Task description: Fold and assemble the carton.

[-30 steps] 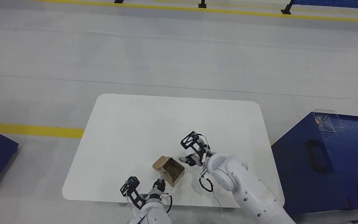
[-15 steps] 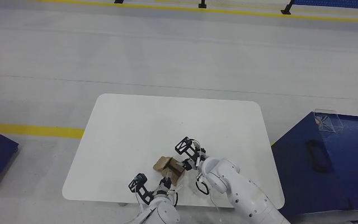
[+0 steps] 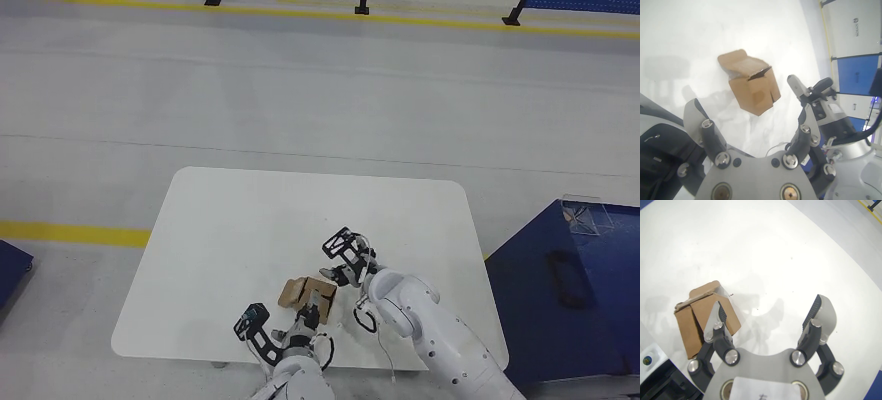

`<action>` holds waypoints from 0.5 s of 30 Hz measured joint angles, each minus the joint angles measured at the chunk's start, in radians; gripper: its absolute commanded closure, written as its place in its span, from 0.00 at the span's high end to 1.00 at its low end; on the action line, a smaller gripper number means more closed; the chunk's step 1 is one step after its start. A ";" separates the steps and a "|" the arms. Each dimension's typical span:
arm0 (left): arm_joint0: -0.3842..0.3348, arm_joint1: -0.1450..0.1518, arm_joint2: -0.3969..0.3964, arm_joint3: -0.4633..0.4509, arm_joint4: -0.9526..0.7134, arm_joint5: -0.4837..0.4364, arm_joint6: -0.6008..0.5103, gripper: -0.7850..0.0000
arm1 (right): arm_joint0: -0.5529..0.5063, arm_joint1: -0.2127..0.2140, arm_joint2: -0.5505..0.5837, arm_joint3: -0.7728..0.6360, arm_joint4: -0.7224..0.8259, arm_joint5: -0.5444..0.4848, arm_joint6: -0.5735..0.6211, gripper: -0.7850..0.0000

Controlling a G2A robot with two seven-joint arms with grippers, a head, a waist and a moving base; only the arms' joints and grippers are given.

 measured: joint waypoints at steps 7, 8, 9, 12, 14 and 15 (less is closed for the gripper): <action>0.021 0.007 -0.013 -0.038 0.036 0.000 0.003 1.00 | -0.013 0.002 0.034 -0.018 0.076 -0.019 0.011 1.00; 0.021 0.007 -0.013 -0.038 0.036 0.000 0.003 1.00 | -0.014 0.002 0.035 -0.019 0.078 -0.020 0.009 1.00; 0.022 0.007 -0.016 -0.039 0.034 -0.003 0.000 1.00 | -0.020 0.001 0.039 -0.018 0.088 -0.028 0.000 1.00; 0.034 0.005 -0.062 0.003 0.011 -0.070 -0.042 1.00 | -0.029 0.000 0.040 0.011 0.153 -0.034 -0.045 1.00; 0.056 0.001 -0.094 0.020 -0.008 -0.157 -0.083 1.00 | -0.040 -0.005 0.021 0.025 0.124 -0.041 -0.059 1.00; 0.072 -0.001 -0.115 0.024 -0.042 -0.206 -0.094 1.00 | -0.043 -0.006 0.020 0.031 0.118 -0.045 -0.066 1.00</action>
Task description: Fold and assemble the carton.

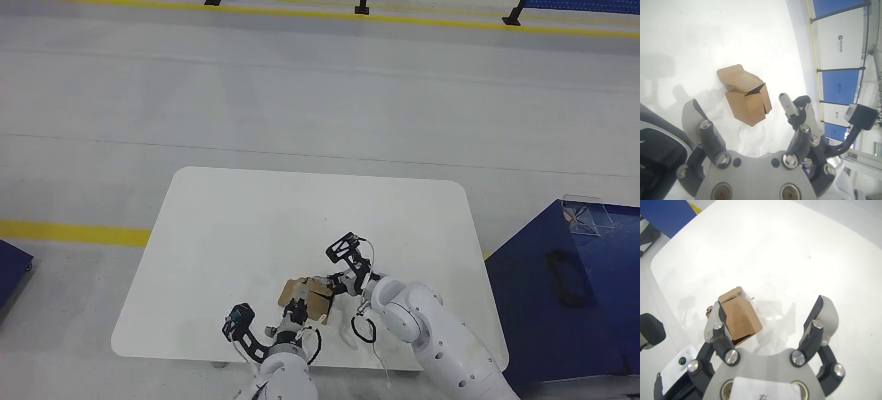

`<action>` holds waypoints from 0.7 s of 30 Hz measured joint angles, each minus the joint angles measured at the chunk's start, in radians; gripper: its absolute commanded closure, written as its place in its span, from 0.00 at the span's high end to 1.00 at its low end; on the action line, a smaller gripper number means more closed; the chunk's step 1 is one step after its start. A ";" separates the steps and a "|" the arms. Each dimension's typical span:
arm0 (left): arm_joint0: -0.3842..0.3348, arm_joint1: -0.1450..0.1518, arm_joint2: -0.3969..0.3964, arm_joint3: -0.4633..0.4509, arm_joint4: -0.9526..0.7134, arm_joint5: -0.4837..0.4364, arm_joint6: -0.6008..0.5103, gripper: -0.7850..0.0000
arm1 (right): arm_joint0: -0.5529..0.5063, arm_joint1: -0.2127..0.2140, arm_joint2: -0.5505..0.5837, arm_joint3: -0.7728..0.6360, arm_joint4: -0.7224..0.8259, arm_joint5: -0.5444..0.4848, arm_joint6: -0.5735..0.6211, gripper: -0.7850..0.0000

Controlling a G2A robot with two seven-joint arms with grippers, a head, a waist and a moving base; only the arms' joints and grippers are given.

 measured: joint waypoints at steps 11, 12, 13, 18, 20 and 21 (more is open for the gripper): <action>0.091 -0.012 -0.071 0.100 -0.082 -0.503 -0.031 1.00 | -0.044 -0.003 0.005 -0.001 -0.047 0.033 -0.108 1.00; 0.091 -0.012 -0.071 0.099 -0.082 -0.494 -0.031 1.00 | -0.044 -0.003 0.005 -0.001 -0.047 0.033 -0.108 1.00; 0.091 -0.012 -0.071 0.098 -0.083 -0.487 -0.031 1.00 | -0.044 -0.003 0.005 -0.001 -0.046 0.032 -0.107 1.00; 0.093 -0.015 -0.100 0.105 -0.107 -0.508 -0.011 1.00 | -0.052 -0.003 -0.001 -0.009 -0.068 0.024 -0.128 1.00; 0.101 -0.022 -0.120 0.120 -0.145 -0.558 0.017 1.00 | -0.062 -0.003 -0.011 -0.015 -0.110 0.018 -0.154 1.00; 0.104 -0.025 -0.124 0.129 -0.165 -0.587 0.020 1.00 | -0.067 -0.003 -0.014 -0.015 -0.125 0.018 -0.166 1.00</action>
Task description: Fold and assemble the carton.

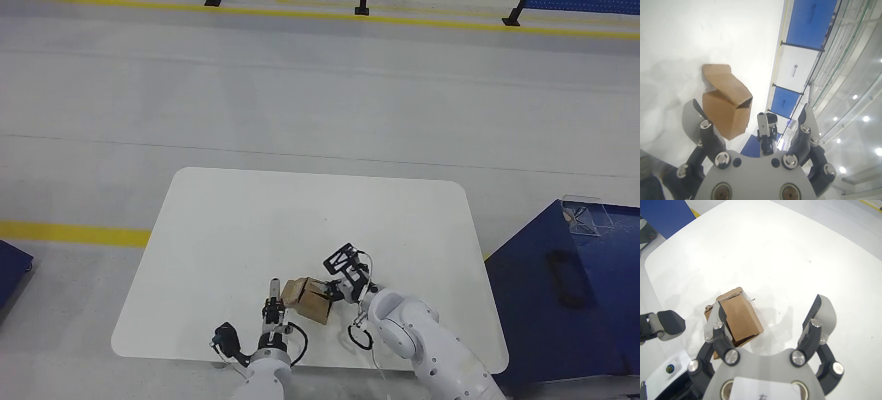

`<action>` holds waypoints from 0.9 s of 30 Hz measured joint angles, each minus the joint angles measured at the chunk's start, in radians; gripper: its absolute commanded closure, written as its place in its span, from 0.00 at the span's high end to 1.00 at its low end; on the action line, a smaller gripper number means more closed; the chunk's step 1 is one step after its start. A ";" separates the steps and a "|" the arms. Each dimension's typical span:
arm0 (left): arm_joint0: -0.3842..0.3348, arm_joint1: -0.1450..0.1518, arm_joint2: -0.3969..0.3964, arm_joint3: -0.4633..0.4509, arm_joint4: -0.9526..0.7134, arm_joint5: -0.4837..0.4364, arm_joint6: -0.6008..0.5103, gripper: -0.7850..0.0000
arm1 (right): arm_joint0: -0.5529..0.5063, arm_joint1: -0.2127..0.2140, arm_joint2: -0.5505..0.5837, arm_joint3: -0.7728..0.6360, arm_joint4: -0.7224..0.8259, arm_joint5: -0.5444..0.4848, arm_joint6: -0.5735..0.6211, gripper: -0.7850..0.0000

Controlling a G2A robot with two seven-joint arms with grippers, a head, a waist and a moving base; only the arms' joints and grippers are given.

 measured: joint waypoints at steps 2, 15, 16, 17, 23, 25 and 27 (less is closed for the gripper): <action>0.005 -0.007 -0.004 0.032 -0.032 -0.073 0.001 1.00 | -0.010 0.000 -0.007 0.006 -0.031 -0.002 -0.020 1.00; -0.075 -0.059 0.016 0.258 -0.134 -0.398 -0.024 1.00 | -0.021 -0.007 -0.021 0.025 -0.122 -0.001 -0.031 1.00; -0.083 -0.063 0.015 0.271 -0.145 -0.407 -0.031 1.00 | -0.020 -0.008 -0.020 0.024 -0.125 -0.002 -0.028 1.00; -0.090 -0.066 0.014 0.283 -0.148 -0.410 -0.035 1.00 | -0.020 -0.009 -0.020 0.022 -0.127 -0.003 -0.026 1.00; -0.142 -0.085 0.004 0.357 -0.172 -0.418 -0.028 1.00 | -0.020 -0.012 -0.021 0.018 -0.146 -0.009 -0.013 1.00; -0.158 -0.091 0.001 0.382 -0.186 -0.425 -0.034 1.00 | -0.020 -0.013 -0.021 0.019 -0.150 -0.015 -0.010 1.00; -0.167 -0.096 -0.003 0.400 -0.194 -0.433 -0.041 1.00 | -0.019 -0.014 -0.021 0.020 -0.154 -0.019 -0.006 1.00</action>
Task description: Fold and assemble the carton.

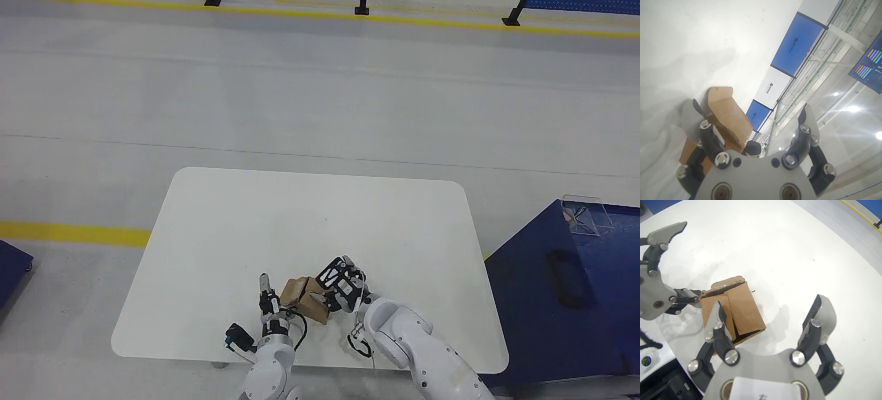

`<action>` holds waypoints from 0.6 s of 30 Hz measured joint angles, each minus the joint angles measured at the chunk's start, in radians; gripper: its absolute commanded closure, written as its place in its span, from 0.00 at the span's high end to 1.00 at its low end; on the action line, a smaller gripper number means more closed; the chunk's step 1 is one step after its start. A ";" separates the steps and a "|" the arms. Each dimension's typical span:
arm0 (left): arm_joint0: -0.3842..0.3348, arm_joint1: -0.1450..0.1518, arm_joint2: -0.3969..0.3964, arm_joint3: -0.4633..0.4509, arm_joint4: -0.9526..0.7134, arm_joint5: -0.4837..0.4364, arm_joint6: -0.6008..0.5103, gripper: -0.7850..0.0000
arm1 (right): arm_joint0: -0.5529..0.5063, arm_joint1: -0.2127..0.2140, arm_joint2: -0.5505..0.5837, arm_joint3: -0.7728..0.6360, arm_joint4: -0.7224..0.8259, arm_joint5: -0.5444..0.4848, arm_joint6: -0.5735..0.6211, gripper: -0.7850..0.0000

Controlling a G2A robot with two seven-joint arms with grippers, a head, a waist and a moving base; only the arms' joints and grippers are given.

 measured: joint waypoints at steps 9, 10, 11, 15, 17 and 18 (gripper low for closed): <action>-0.004 -0.014 -0.036 0.030 0.038 -0.135 -0.026 1.00 | 0.007 -0.007 -0.003 0.012 -0.015 -0.016 0.013 1.00; 0.001 -0.014 -0.041 0.025 0.047 -0.163 -0.032 1.00 | 0.007 -0.007 -0.003 0.012 -0.016 -0.018 0.014 1.00; 0.005 -0.015 -0.045 0.020 0.054 -0.183 -0.040 1.00 | 0.008 -0.008 -0.003 0.013 -0.018 -0.018 0.015 1.00; 0.026 -0.016 -0.062 -0.002 0.086 -0.274 -0.087 1.00 | 0.009 -0.010 -0.001 0.014 -0.022 -0.022 0.019 1.00; 0.035 -0.016 -0.066 -0.011 0.092 -0.292 -0.126 1.00 | 0.010 -0.011 0.000 0.014 -0.023 -0.023 0.020 1.00; 0.038 -0.016 -0.067 -0.017 0.094 -0.296 -0.145 1.00 | 0.010 -0.012 0.001 0.014 -0.024 -0.024 0.020 1.00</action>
